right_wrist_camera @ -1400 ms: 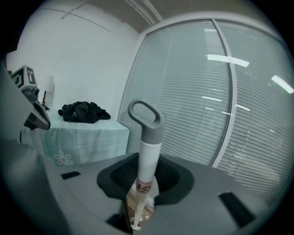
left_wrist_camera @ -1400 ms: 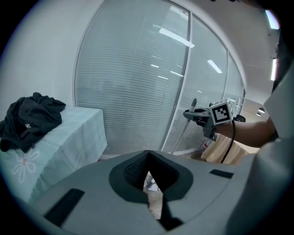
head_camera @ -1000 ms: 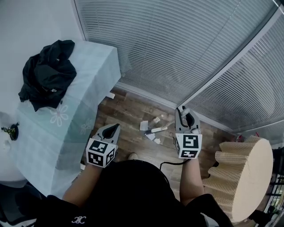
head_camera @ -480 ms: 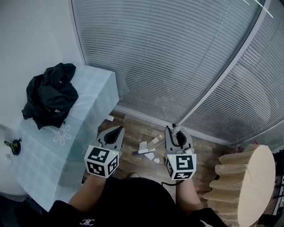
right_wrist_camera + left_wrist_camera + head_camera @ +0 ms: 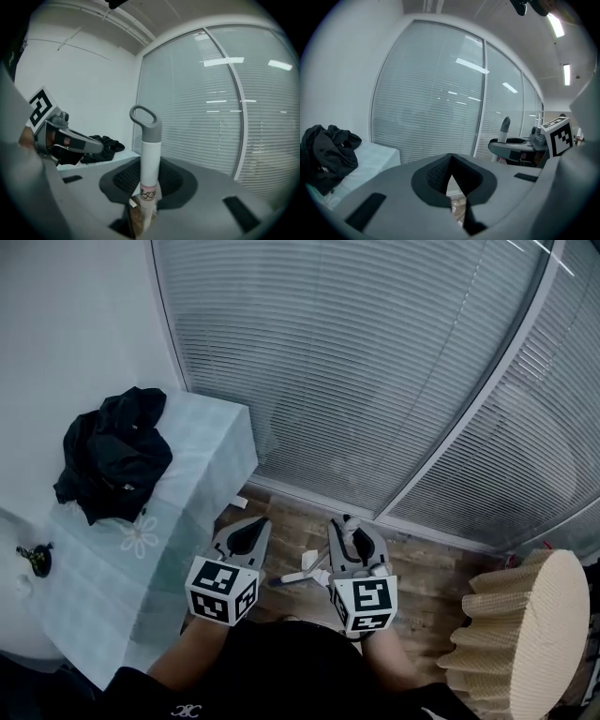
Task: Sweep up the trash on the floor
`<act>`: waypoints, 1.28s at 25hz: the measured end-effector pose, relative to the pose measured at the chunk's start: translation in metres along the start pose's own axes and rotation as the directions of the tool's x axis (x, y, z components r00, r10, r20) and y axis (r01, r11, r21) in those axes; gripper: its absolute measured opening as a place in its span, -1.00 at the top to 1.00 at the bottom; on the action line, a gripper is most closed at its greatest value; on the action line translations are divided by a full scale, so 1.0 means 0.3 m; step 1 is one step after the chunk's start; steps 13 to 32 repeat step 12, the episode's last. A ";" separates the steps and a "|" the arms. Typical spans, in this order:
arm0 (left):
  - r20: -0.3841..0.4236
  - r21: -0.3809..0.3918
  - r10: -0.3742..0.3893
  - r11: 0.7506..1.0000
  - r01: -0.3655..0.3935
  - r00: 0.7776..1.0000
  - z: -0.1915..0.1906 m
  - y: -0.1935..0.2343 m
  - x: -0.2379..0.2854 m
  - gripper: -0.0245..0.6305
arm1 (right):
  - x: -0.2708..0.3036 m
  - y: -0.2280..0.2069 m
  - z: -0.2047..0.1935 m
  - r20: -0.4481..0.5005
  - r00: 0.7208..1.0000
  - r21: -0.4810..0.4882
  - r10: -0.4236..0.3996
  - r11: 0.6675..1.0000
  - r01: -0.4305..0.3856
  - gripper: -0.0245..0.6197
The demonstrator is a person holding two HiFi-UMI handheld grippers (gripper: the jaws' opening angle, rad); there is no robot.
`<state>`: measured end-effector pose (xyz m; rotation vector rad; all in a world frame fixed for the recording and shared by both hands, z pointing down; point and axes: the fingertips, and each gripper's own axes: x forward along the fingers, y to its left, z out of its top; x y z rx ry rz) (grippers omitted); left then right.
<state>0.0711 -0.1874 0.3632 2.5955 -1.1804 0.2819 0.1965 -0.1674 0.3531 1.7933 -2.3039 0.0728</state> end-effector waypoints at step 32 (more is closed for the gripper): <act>-0.011 -0.017 -0.037 0.999 0.037 0.999 0.008 0.001 0.049 0.94 | 0.067 0.074 -0.013 -0.005 0.996 -0.049 0.088 0.995 -0.088 0.61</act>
